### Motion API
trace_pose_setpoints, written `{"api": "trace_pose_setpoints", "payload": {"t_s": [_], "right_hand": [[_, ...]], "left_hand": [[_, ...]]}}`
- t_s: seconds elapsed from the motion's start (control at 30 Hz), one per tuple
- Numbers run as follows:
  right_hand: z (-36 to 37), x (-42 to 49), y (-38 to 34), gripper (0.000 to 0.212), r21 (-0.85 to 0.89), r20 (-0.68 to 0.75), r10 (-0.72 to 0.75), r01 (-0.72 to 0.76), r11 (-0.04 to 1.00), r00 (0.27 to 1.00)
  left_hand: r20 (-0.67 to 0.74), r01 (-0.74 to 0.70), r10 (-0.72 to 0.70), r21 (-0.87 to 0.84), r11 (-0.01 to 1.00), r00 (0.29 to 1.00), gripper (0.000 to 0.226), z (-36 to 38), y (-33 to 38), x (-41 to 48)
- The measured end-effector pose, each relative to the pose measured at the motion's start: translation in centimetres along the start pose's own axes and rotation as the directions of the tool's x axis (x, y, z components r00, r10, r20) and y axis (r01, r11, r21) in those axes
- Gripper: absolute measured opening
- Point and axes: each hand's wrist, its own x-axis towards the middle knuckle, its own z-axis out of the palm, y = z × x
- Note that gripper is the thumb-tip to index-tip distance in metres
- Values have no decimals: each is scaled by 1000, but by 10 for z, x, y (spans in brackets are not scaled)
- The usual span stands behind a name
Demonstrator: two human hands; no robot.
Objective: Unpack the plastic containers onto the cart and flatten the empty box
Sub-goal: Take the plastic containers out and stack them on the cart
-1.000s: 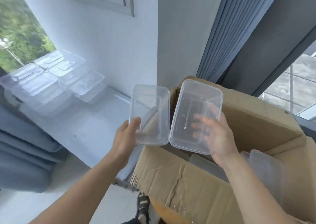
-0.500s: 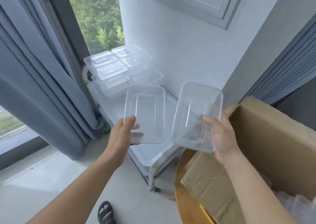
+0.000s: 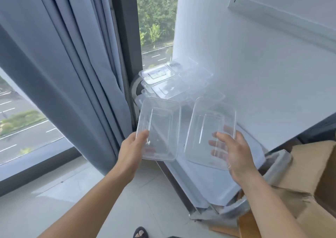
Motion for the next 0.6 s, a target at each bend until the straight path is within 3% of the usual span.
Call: {"api": "trace_pose_setpoints", "payload": {"t_s": [0.07, 0.17, 0.23, 0.3, 0.43, 0.6], "right_hand": [[6, 6, 1, 31, 3, -35, 3, -3, 1000, 999], [4, 22, 3, 37, 0, -98, 12, -12, 1000, 995], [2, 37, 4, 38, -2, -130, 19, -19, 1000, 991], [2, 56, 4, 38, 14, -164, 20, -18, 1000, 986], [6, 102, 4, 32, 38, -198, 46, -40, 998, 979], [12, 155, 4, 15, 26, -261, 77, -72, 997, 962]], "left_hand": [[0, -1, 1, 13, 1000, 1000, 30, -6, 4, 18], [12, 26, -27, 39, 999, 1000, 56, -1, 11, 42], [65, 31, -34, 54, 998, 997, 62, 8, 17, 57], [111, 28, -36, 71, 997, 993, 58, 19, 22, 73], [98, -11, -3, 136, 991, 995, 28, 34, 43, 111], [102, -59, 41, 178, 982, 994, 23, 54, 73, 163]]}}
